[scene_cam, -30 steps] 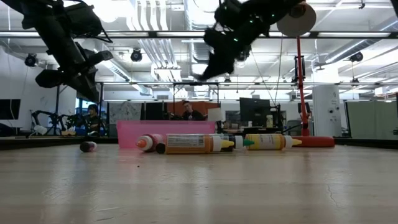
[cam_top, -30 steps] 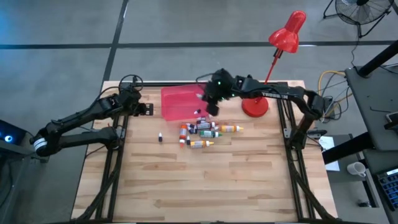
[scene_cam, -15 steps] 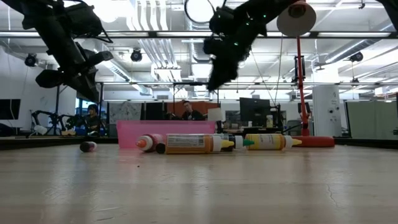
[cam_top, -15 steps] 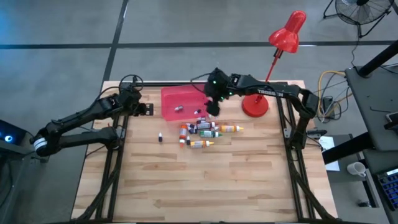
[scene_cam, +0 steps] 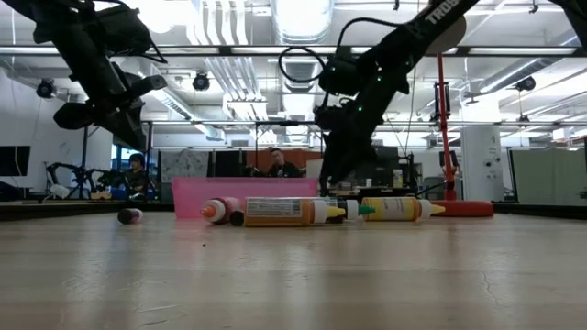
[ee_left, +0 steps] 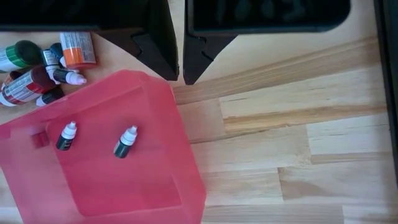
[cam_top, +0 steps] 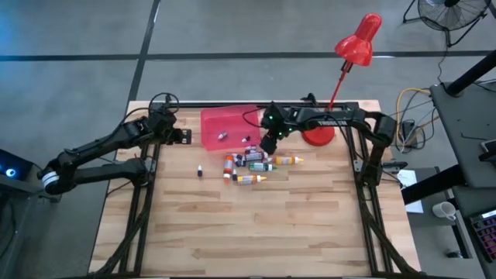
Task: Pick & Place food coloring
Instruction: Put the small red food coloring bottle into the red bin
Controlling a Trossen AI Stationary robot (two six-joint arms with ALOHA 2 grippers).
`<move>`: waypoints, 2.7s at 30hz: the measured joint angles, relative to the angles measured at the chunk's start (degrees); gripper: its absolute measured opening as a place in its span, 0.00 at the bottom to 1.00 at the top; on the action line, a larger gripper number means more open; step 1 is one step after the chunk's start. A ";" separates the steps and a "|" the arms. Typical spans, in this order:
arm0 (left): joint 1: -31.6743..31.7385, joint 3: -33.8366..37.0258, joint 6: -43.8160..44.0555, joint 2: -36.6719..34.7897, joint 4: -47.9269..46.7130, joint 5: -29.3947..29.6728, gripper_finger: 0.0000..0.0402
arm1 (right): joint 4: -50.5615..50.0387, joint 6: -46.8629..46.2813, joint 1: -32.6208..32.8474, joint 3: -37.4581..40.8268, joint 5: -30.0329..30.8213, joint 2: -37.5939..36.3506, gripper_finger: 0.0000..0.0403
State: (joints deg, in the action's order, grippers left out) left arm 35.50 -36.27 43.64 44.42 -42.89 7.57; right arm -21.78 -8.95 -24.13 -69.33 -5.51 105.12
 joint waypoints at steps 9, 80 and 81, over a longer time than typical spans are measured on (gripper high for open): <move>0.01 0.04 0.02 0.00 0.02 0.00 0.00 | 7.52 6.38 0.17 0.27 6.77 1.77 0.50; -0.12 0.09 -2.10 0.12 -0.51 0.00 0.00 | -5.92 -18.66 1.34 -21.56 0.64 15.87 0.48; -0.12 0.09 -2.10 0.11 -0.51 0.00 0.00 | -5.71 -17.65 1.41 -21.97 -0.30 15.79 0.48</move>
State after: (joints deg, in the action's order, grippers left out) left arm 35.38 -36.18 41.54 44.53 -43.40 7.57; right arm -27.48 -26.60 -22.71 -91.30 -5.82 120.91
